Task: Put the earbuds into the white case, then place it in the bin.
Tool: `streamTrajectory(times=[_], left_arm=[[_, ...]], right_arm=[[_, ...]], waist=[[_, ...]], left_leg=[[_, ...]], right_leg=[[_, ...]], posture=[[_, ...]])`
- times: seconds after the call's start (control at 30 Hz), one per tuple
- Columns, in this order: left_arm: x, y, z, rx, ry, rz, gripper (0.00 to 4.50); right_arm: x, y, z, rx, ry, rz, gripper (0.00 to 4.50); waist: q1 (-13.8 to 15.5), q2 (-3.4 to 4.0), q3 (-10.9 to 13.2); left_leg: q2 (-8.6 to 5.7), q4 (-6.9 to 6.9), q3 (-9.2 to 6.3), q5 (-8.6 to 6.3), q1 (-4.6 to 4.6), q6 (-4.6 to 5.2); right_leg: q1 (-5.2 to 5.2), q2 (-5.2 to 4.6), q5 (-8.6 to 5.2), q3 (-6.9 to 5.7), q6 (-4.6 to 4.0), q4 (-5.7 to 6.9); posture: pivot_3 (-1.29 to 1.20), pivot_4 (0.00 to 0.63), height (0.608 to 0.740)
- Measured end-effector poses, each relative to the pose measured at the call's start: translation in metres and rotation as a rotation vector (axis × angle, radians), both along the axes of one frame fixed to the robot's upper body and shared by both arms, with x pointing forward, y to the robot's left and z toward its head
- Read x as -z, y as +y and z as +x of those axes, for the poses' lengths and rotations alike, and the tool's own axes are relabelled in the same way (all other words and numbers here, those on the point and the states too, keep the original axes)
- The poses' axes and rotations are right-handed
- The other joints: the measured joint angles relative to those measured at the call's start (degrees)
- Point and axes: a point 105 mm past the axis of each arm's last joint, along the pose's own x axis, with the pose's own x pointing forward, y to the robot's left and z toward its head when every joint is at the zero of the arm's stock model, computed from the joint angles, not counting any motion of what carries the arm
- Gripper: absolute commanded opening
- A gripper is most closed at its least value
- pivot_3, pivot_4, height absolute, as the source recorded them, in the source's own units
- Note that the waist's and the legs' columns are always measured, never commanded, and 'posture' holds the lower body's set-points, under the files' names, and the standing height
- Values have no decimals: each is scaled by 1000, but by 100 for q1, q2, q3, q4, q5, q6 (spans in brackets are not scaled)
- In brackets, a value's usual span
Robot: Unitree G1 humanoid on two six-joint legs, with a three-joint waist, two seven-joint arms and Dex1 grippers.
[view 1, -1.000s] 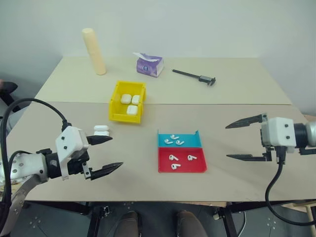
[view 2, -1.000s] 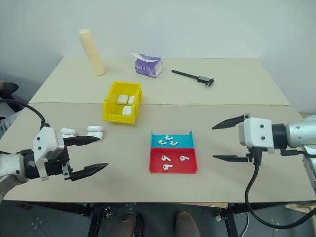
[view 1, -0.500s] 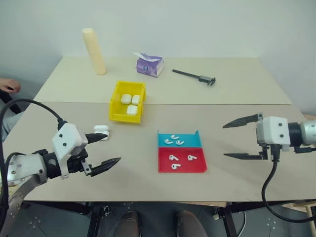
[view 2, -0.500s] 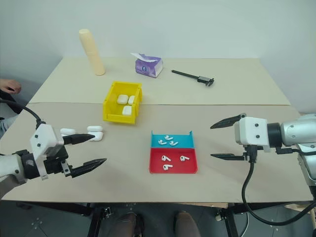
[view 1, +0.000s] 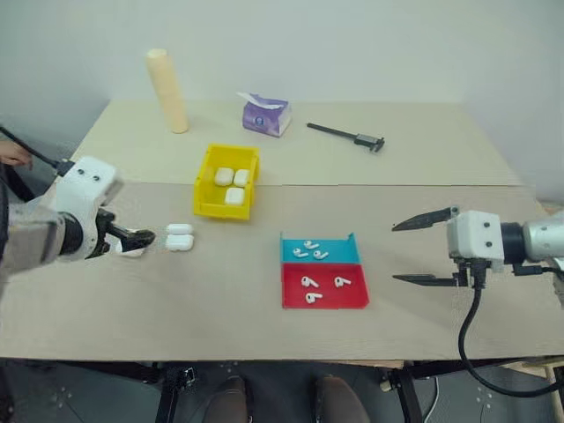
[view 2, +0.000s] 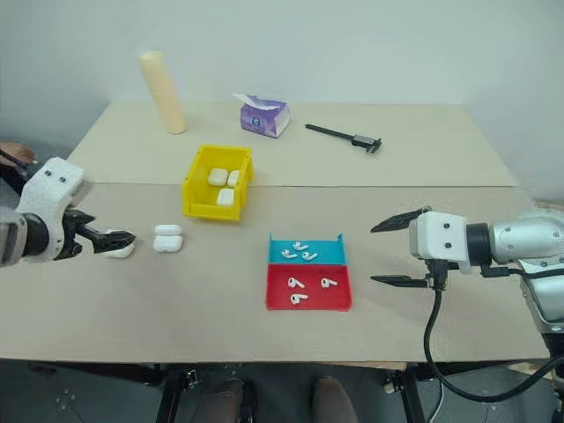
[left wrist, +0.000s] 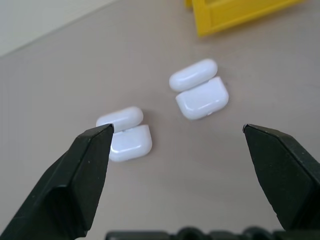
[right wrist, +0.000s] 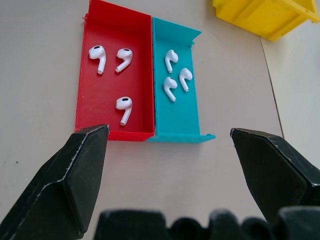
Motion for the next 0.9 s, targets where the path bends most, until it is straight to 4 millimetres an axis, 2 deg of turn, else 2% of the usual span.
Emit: streamTrajectory(times=[0.13, 0.27, 0.47, 0.57, 0.9], left_arm=[[1, 12, 12, -62, 112, -40, 4500], [1, 32, 27, -193, 261, -116, 4500], [27, 39, 34, -276, 416, -162, 4500], [39, 41, 41, -285, 452, -168, 4500], [53, 43, 62, -239, 453, -149, 4500]], right_arm=[[2, 2, 1, 9, 1, 18, 4473], [4, 5, 2, 22, 11, 25, 4473], [8, 5, 1, 53, 38, 34, 4473], [8, 4, 2, 64, 47, 37, 4473], [5, 3, 5, 97, 53, 49, 4473]], waist=[[7, -6, 3], [59, -12, 7], [88, -13, 8], [99, -13, 8], [108, -14, 8]], left_leg=[[-2, 5, 13, 1, 3, -2], [-2, 4, 32, 4, -3, -7], [-2, 8, 31, 4, -20, -6], [-2, 12, 30, 4, -20, -6], [-2, 13, 27, 4, -33, -5]], right_leg=[[2, 1, -1, -4, -2, 10], [-2, 4, -1, -12, -6, 9], [-12, 5, -3, -14, -5, 7], [-9, 4, -2, -16, -5, 8], [-15, 3, -3, -21, -5, 5]], posture=[[0, 150, 740], [0, 150, 740], [0, 150, 740], [0, 150, 740], [0, 150, 740]])
